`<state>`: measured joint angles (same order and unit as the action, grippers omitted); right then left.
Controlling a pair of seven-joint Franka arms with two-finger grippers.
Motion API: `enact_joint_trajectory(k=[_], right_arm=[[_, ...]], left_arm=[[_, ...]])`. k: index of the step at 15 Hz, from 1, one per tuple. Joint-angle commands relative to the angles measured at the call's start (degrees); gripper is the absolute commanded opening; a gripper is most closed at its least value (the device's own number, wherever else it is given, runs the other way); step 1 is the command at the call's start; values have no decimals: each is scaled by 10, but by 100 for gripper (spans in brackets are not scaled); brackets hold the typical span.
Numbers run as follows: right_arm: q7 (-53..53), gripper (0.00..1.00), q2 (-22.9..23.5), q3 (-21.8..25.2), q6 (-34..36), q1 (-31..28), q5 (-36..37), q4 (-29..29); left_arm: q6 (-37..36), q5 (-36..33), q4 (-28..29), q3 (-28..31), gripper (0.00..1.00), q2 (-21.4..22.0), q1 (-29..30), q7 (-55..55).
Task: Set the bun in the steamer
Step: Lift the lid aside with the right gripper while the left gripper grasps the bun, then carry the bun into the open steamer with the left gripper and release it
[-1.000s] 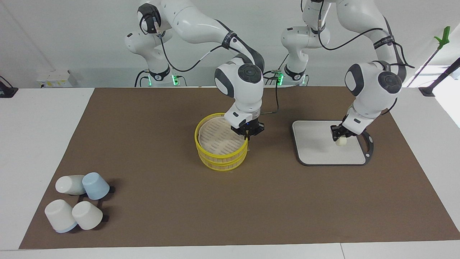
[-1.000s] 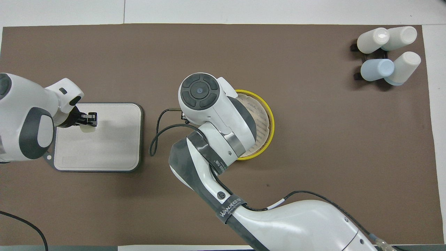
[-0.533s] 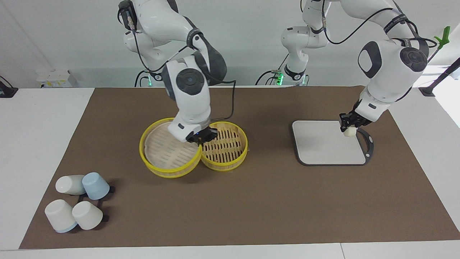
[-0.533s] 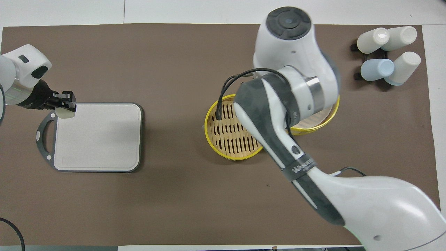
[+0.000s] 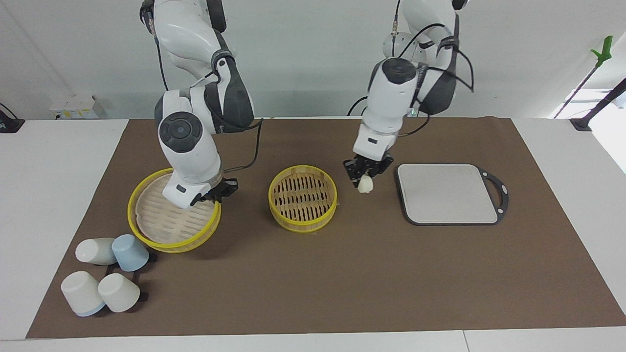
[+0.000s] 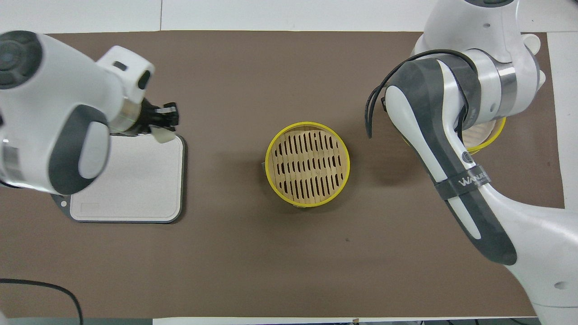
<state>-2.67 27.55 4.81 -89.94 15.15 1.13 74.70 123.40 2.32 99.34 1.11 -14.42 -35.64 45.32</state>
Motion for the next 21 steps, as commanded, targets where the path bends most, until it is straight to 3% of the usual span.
enact_joint_trajectory(k=[1,6,8,10,11,15,18,21], right_arm=[[-16,0,-22,-7,-4,-8,12,23],[-17,0,-23,-7,-5,-9,12,26],[-17,0,-23,-7,-5,-9,12,26],[-17,0,-23,-7,-5,-9,12,26],[-17,0,-23,-7,-5,-8,12,26],[-13,0,-23,-8,-4,-9,6,26],[44,0,-22,-15,-25,10,-41,20],[176,0,-15,-10,-95,121,-70,18]], left_arm=[[69,6,11,14,36,-52,-56,28],[131,3,18,15,36,-101,-86,40],[133,3,18,15,43,-105,-89,43],[129,3,14,15,86,-105,-89,55],[128,3,15,15,100,-105,-89,62],[57,4,20,15,100,-47,-62,54],[-67,4,13,15,100,35,25,15],[-161,4,9,18,100,103,142,-135]])
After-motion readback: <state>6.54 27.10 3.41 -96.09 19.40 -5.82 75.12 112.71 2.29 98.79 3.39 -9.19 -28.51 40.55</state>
